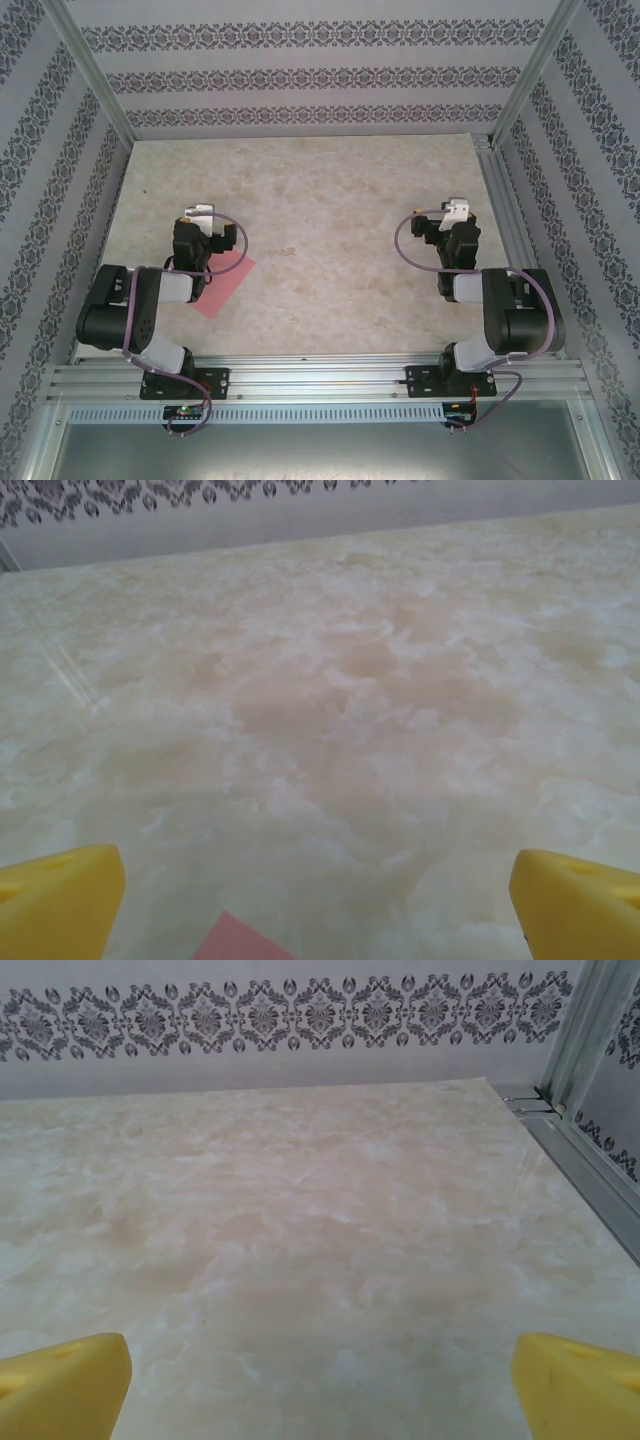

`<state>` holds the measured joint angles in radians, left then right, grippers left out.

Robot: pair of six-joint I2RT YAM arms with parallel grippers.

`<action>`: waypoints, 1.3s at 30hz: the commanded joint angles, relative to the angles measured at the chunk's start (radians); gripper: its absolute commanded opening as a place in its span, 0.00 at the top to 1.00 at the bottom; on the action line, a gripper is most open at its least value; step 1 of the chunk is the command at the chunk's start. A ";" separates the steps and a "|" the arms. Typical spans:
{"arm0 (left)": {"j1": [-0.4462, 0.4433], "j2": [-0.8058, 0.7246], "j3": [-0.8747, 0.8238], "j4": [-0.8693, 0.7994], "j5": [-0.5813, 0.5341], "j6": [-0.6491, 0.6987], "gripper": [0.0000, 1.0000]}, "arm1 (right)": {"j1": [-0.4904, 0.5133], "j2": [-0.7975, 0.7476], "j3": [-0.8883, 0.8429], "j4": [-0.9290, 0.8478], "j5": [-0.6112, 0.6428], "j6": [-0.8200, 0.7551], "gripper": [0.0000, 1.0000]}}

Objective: Fold a paper plane with a square sheet of paper (pick it up from the middle)
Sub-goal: Move the square sheet of paper to the center of the table.

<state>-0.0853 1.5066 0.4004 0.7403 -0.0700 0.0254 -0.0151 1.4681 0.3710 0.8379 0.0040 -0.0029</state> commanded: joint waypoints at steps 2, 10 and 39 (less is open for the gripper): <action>0.009 -0.209 0.123 -0.352 -0.058 -0.065 0.00 | 0.035 -0.138 0.239 -0.517 -0.043 0.054 0.02; 0.043 -0.435 0.223 -0.803 -0.188 -0.464 0.00 | 0.345 0.029 0.668 -1.110 -0.237 0.088 0.03; 0.471 -0.328 0.300 -1.227 0.121 -0.713 0.00 | 1.045 1.170 2.079 -1.585 -0.020 0.030 0.02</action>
<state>0.3794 1.1748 0.7143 -0.4652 0.0113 -0.6899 1.0233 2.5870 2.3852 -0.6949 -0.0376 0.0315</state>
